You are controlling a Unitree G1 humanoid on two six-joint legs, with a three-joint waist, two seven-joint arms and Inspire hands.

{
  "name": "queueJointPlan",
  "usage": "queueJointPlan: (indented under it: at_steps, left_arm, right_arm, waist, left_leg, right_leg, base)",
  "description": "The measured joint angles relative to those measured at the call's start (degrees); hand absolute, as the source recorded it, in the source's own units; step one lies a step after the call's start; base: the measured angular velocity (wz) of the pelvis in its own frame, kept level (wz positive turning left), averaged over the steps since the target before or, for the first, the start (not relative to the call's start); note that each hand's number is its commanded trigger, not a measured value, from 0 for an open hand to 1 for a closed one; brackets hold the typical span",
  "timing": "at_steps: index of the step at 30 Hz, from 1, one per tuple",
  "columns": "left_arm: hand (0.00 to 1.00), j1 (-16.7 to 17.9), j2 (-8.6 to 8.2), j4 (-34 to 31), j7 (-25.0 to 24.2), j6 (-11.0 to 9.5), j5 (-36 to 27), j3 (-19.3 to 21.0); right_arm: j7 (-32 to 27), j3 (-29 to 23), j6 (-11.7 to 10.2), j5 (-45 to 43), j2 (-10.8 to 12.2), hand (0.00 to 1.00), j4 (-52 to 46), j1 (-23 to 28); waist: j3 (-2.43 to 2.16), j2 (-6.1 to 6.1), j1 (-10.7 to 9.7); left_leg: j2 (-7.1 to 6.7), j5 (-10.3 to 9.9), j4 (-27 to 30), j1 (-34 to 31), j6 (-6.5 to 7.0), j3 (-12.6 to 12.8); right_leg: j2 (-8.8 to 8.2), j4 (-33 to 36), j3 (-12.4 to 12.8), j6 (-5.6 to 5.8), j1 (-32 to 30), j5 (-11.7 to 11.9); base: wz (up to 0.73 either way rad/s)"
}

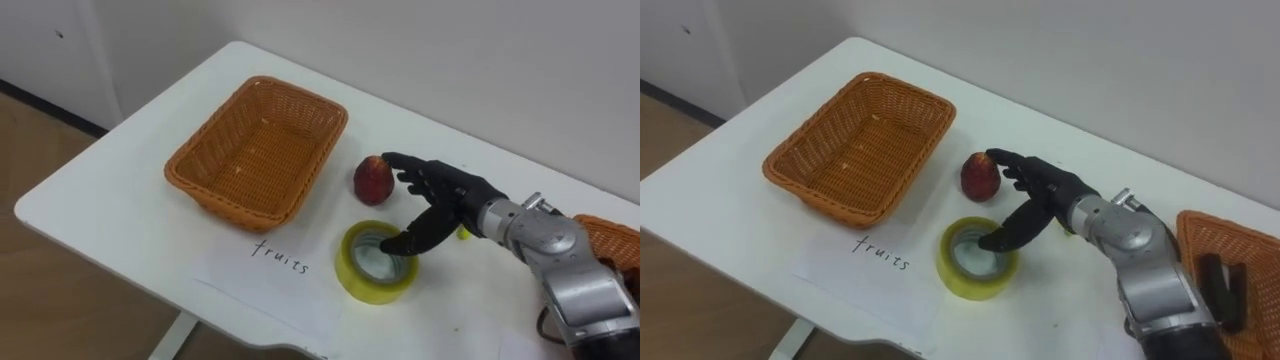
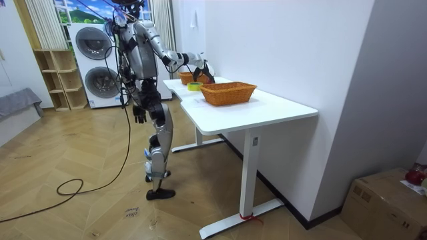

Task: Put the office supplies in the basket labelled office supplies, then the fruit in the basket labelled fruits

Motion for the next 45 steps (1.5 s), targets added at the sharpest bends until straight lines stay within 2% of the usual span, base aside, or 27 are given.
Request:
queueJointPlan:
  at_steps: [8, 14, 19, 25, 30, 37, 45]
  left_arm:
    - [0.00, 0.0, -0.03, -0.1, 1.3, -0.1, 0.0, -1.1]
    - [0.00, 0.0, 0.00, 0.0, 1.3, -0.1, 0.0, -1.1]
    - [0.00, -0.1, -0.01, -0.1, 1.2, -0.1, -0.1, -1.1]
    - [0.00, -0.5, -0.01, 0.0, 1.1, 0.0, 0.0, -1.1]
    - [0.00, -0.7, 0.16, 0.1, 0.1, 0.1, 0.2, -0.3]
    - [0.00, -0.7, 0.59, 0.1, -1.4, 0.1, 0.1, -0.5]
    - [0.00, -1.0, 0.96, -0.1, -1.4, 0.0, -0.1, -0.6]
  right_arm:
    - [-3.0, 0.0, -1.6, -1.6, 2.0, 0.00, 3.0, 0.0]
    - [-3.4, 1.1, -2.0, -2.9, 2.2, 0.00, 3.1, 0.0]
    - [-3.5, 1.4, -2.4, -5.0, 2.2, 0.00, 3.2, 0.0]
    - [-2.6, 2.3, -2.5, -10.7, 2.1, 0.00, 3.2, -1.3]
    - [-1.3, 2.3, -2.4, -15.1, 2.1, 0.00, 3.3, -1.3]
    - [-0.5, 3.3, -0.3, -25.0, 2.1, 0.00, 3.5, -2.4]
    - [0.3, 3.6, 2.0, -28.9, 2.3, 0.00, 3.1, -2.8]
  waist:
    - [-0.11, 0.22, 0.2]
    - [-0.28, 0.89, 0.2]
    - [-0.23, 1.25, 0.2]
    - [-0.24, 1.19, 0.1]
    - [-0.62, 0.29, 0.2]
    - [-0.23, -0.73, 0.3]
    - [-0.21, -0.78, 0.3]
  left_leg:
    - [-0.08, 0.0, 0.1, 0.0, -0.03, -0.2]
    - [-0.11, 0.0, 0.2, 0.1, -0.04, -0.2]
    - [-0.13, 0.1, 0.1, 0.4, -0.07, -0.2]
    - [-0.59, 0.1, 0.1, 0.3, -0.07, -0.5]
    - [-0.63, 0.1, 0.1, 0.5, -0.06, -0.5]
    - [-0.58, 0.1, 0.1, 0.9, -0.05, -0.5]
    - [-0.59, 0.1, 0.1, 0.9, -0.05, -0.4]
  right_leg:
    - [-0.01, 0.0, 0.0, 0.00, 0.1, 0.0]
    - [-0.02, 0.0, 0.1, 0.00, 0.3, 0.0]
    - [-0.02, 0.0, 0.5, 0.01, 0.5, 0.0]
    - [-0.04, 0.0, 0.9, 0.01, 0.5, 0.0]
    - [-0.04, 0.0, 1.1, 0.01, 0.7, 0.0]
    - [-0.06, 0.1, 1.3, 0.01, 0.6, 0.0]
    - [-0.06, 0.1, 1.4, 0.01, 0.6, 0.0]
  base:
    - [0.00]
    - [0.00]
    - [0.00]
    - [0.01]
    - [0.00]
    - [0.00]
    - [0.00]
